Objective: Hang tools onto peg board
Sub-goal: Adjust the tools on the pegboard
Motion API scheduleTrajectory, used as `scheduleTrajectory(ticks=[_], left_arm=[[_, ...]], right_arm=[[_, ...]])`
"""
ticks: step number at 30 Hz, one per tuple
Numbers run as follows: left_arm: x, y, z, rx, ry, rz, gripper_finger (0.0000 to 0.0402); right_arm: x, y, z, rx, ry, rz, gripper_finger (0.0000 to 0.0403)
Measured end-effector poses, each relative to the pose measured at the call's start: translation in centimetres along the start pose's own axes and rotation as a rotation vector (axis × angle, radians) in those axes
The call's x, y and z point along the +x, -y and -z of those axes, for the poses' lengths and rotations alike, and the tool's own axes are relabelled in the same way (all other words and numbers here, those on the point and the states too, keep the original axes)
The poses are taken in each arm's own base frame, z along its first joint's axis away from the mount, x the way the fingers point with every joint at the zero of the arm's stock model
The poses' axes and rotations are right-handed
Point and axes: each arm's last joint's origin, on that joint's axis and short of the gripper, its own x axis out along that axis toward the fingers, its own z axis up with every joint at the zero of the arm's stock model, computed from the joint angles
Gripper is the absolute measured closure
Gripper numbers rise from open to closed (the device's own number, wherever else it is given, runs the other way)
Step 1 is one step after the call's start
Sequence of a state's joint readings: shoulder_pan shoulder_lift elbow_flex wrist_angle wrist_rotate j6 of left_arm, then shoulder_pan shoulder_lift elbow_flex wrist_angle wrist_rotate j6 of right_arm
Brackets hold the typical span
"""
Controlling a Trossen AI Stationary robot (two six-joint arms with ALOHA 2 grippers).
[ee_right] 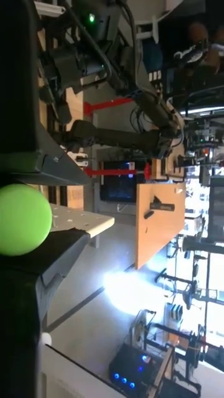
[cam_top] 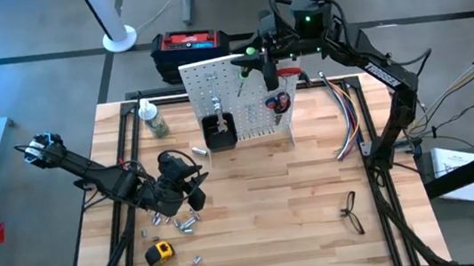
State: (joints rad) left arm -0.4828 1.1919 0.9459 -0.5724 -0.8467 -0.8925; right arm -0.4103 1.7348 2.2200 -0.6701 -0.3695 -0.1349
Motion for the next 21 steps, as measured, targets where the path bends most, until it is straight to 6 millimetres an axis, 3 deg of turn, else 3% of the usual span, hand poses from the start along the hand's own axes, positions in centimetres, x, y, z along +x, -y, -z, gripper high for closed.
scheduleTrajectory(ticks=[11, 21], left_arm=[[0.0, 0.0, 0.0, -0.002, 0.001, 0.002, 0.0277], [0.0, 0.0, 0.0, -0.002, 0.001, 0.002, 0.0277]], right_arm=[[1.1, 0.3, 0.7, -0.002, -0.024, -0.019, 0.0307], [1.9, 0.6, 1.3, -0.078, -0.04, -0.007, 0.0257]])
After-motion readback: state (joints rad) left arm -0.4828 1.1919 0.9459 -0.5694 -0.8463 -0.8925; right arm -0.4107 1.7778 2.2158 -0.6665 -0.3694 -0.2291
